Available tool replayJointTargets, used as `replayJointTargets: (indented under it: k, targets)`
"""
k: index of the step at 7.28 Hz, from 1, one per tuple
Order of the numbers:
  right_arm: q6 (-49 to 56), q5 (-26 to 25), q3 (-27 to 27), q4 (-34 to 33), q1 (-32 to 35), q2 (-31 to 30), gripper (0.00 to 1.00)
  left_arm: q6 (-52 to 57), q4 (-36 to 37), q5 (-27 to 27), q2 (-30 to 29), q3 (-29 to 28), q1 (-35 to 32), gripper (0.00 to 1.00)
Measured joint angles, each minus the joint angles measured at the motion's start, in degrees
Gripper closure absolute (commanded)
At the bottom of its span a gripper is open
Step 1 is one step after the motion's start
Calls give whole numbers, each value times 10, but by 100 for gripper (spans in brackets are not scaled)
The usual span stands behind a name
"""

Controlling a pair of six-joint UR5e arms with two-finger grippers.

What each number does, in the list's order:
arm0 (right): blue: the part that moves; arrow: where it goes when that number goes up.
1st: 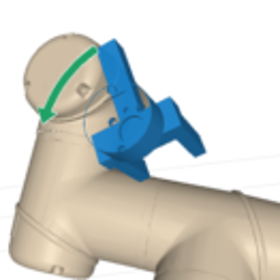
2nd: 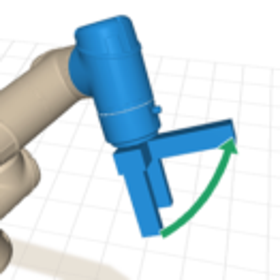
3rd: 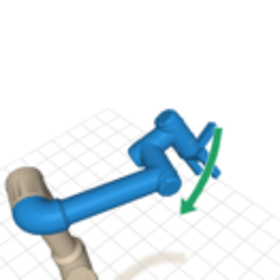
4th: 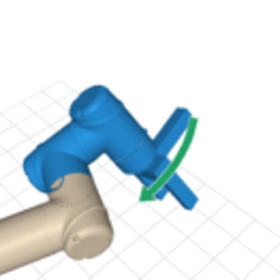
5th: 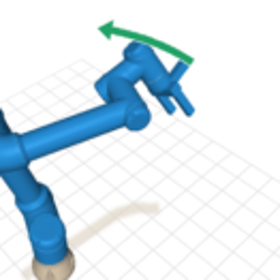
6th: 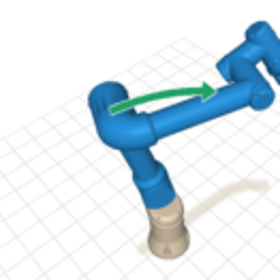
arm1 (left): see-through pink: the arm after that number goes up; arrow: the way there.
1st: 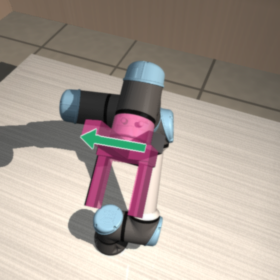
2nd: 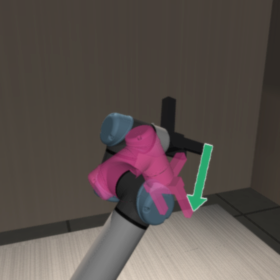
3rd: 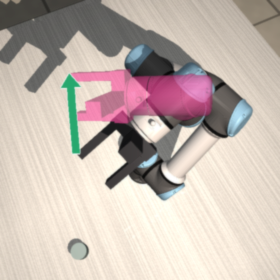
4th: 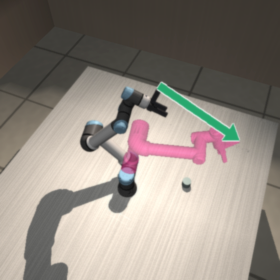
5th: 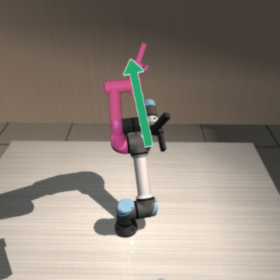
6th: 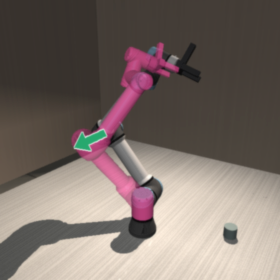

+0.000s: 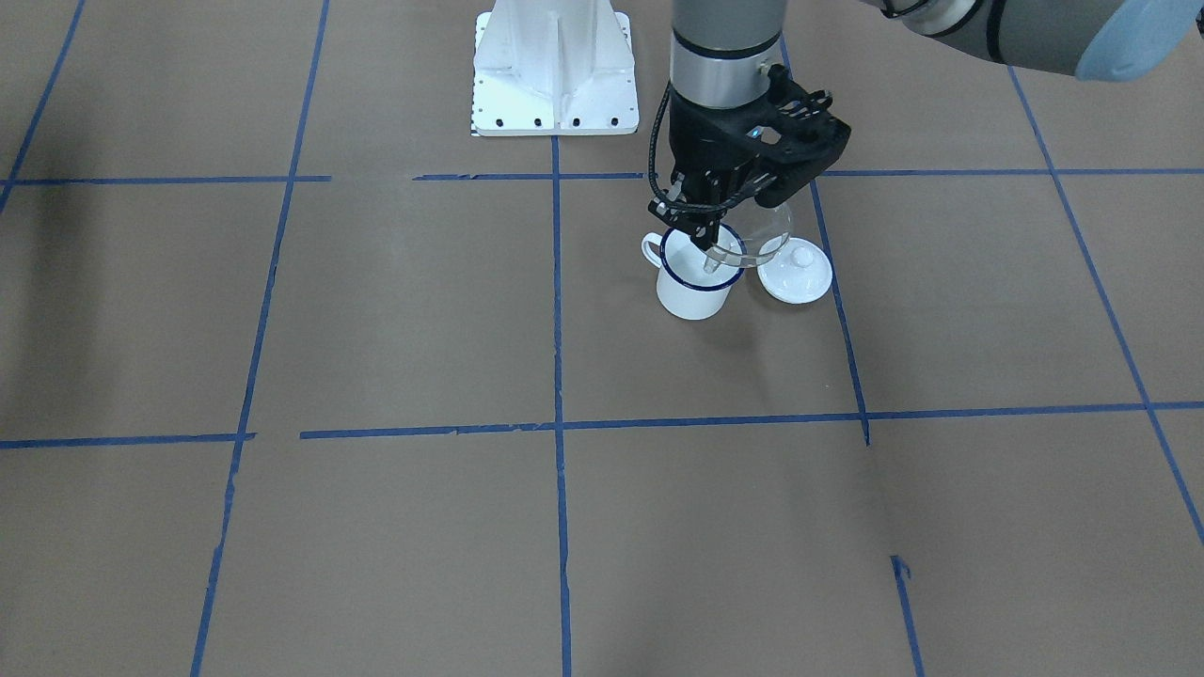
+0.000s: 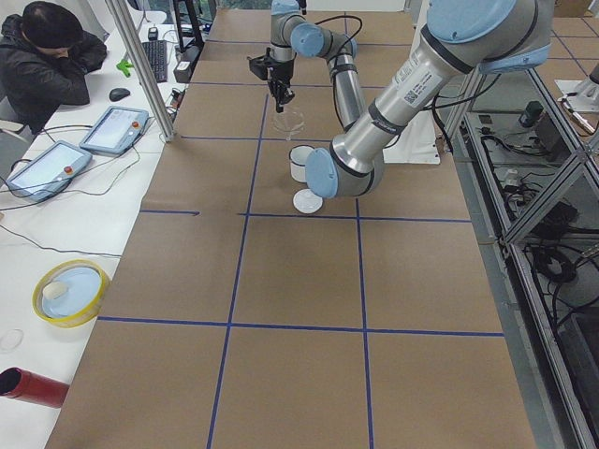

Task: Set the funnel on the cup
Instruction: 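Carry the funnel over the open mug with the left gripper, then lower the funnel into the mug mouth and open the left gripper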

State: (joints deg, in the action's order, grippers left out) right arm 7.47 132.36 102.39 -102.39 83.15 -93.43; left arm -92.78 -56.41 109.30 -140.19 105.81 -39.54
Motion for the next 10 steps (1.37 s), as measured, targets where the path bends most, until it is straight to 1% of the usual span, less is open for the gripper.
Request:
replayJointTargets:
  k: [1,3,6,9,10]
  targets:
    - [0,0,0,0,0,0,0,14,2,0,6,-12,23,100]
    - [0,0,0,0,0,0,0,22,-20,-4,27,-23,48,100]
    - [0,0,0,0,0,0,0,22,-77,-18,37,-67,56,100]
    - [0,0,0,0,0,0,0,23,-96,-20,50,-76,69,100]
    - [0,0,0,0,0,0,0,23,-99,-20,52,-74,70,83]
